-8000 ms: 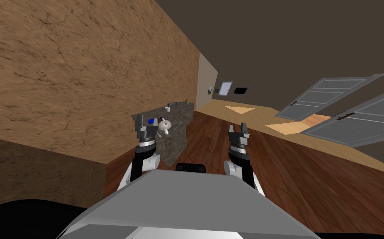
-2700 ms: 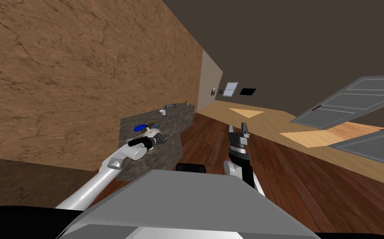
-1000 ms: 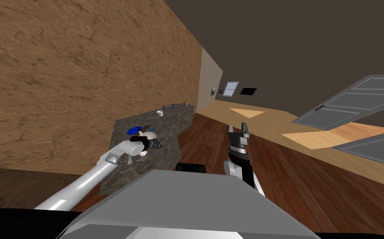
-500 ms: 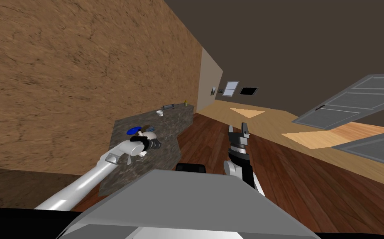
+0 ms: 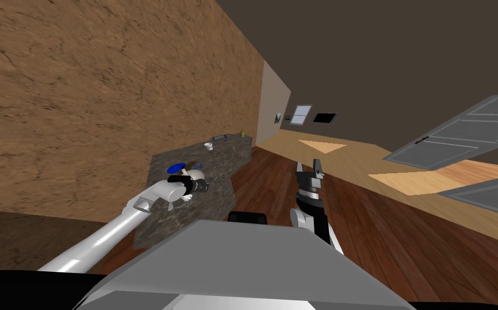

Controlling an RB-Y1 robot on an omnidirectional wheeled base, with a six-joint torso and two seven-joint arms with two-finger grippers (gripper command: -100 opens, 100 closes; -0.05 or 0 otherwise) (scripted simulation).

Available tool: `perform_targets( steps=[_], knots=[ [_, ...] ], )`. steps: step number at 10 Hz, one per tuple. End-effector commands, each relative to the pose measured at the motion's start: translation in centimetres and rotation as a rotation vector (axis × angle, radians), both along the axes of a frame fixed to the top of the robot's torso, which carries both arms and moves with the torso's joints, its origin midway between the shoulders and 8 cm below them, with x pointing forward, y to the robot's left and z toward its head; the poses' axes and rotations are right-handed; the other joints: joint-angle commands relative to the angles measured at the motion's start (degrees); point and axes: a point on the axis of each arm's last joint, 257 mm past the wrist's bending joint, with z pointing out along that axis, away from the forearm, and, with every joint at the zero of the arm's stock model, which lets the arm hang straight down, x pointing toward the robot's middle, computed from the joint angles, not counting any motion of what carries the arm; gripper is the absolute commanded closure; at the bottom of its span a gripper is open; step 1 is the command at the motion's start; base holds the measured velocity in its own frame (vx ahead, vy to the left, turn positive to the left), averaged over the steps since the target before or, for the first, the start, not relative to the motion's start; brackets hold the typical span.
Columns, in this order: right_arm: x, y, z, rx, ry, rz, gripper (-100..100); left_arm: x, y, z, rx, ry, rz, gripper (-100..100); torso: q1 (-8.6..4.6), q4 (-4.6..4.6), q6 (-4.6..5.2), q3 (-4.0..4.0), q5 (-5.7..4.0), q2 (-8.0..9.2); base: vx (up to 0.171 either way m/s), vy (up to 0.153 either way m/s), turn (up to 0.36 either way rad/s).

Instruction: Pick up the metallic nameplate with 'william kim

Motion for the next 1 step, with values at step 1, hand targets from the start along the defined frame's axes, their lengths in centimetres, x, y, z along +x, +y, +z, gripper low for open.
perform_targets(
  steps=[1],
  knots=[
    [0.00,0.00,0.00,0.000,0.000,0.000,0,0.00,0.00,0.00,0.000,0.000,0.000,0,0.00,0.00,0.00,0.00,0.00,0.00,0.000,0.000,0.000]
  ],
)
